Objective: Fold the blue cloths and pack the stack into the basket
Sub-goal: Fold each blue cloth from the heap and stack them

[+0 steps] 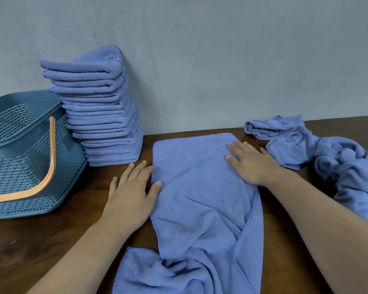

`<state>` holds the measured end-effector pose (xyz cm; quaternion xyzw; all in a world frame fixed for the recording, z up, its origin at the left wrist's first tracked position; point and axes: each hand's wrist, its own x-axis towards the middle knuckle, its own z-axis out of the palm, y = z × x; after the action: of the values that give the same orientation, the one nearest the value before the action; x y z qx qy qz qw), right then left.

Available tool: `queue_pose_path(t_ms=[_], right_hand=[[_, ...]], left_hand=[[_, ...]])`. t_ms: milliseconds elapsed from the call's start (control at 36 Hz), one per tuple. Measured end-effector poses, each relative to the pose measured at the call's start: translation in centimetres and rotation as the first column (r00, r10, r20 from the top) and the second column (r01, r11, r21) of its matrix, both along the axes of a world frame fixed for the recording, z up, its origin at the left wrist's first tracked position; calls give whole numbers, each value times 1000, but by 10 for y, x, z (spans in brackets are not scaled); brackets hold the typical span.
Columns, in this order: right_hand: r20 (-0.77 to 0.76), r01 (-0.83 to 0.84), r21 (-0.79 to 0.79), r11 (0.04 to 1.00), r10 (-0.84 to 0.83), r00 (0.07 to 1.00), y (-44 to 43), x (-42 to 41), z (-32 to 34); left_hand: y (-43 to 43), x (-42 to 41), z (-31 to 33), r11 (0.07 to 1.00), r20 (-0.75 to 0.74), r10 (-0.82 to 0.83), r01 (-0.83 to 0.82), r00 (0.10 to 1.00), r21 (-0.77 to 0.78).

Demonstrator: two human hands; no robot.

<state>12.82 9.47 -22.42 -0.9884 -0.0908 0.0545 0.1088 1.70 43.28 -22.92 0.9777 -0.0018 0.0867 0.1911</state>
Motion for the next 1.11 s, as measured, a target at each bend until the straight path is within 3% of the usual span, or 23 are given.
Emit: queue_pose_path(t_ms=[111,222,389,528,694,750,944,1111], right_hand=[[2,13,-20,1000,-13,1000,1,7,-4],[5,4,-20,1000,-4,1000,0,15,-3],[-9,-24,-12,1000,24,1000,-4,30,1],[51,-58,32,998,56,997,-8,32,-3],[406,-213,270,939,90,909,-7,13,-5],[428,-261,369,892,87,900,-4,0,-3],[426,-318,471,823,104,899,6,-70,-3],[454,-307,459,833,77,888,9,-149,1]], left_hand=[[1,0,0,991,80,-124,128,989,-47],[-4,-6,3,979,-36,-199,197,979,-49],[11,9,0,998,-154,-35,42,987,40],[14,12,-2,999,-183,-11,18,983,37],[16,10,-6,999,-36,-14,12,999,-34],[19,8,-6,995,41,-71,74,997,-71],[6,-18,3,920,213,-282,326,936,-218],[-7,-60,15,883,205,-252,311,946,-350]])
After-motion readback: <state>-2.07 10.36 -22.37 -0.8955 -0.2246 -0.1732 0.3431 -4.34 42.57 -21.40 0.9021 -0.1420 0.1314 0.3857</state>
